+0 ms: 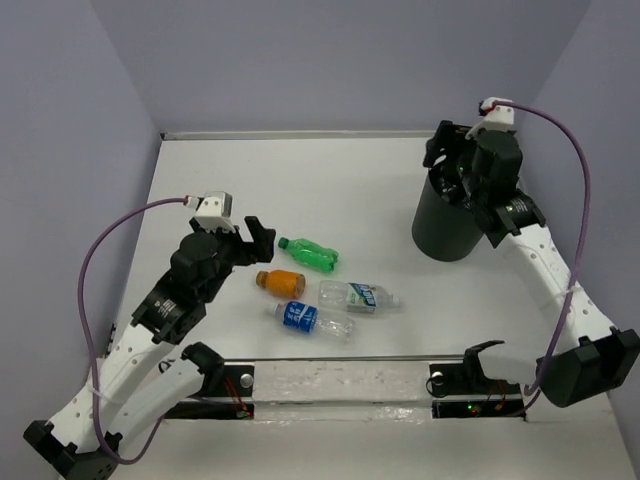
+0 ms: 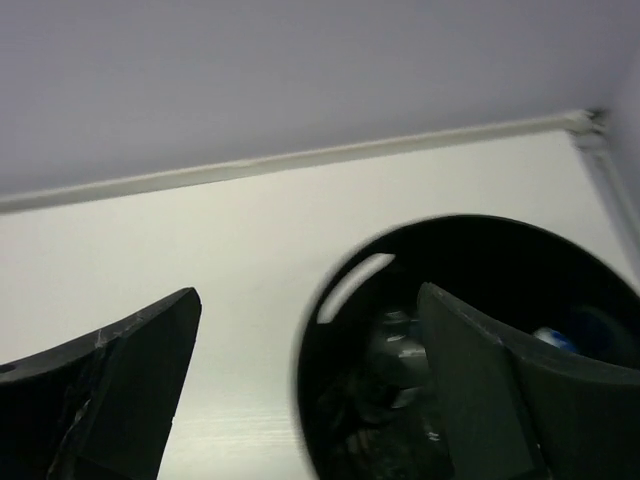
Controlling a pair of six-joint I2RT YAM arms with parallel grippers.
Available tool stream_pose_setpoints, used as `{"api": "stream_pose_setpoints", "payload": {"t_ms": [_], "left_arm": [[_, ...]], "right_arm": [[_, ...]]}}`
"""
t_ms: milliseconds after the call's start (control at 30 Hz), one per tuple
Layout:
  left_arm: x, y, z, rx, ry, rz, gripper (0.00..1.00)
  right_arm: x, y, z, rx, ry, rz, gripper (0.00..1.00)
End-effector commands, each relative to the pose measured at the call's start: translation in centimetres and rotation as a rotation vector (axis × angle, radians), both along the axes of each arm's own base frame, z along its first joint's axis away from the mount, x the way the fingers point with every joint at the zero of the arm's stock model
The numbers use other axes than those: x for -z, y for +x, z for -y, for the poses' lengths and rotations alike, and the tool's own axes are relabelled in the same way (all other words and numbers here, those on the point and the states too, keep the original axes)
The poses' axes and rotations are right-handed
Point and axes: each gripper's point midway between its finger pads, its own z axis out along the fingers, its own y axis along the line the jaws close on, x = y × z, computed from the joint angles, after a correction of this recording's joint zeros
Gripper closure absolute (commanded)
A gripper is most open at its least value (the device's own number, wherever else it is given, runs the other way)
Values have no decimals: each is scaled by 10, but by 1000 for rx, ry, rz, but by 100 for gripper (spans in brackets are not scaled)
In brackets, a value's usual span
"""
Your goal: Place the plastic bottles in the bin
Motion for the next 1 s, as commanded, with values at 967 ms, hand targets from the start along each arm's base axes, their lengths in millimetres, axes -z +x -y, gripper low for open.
{"api": "stream_pose_setpoints", "payload": {"t_ms": [967], "left_arm": [[-36, -8, -73, -344, -130, 130, 1]], "right_arm": [[251, -265, -363, -1366, -480, -641, 12]]}}
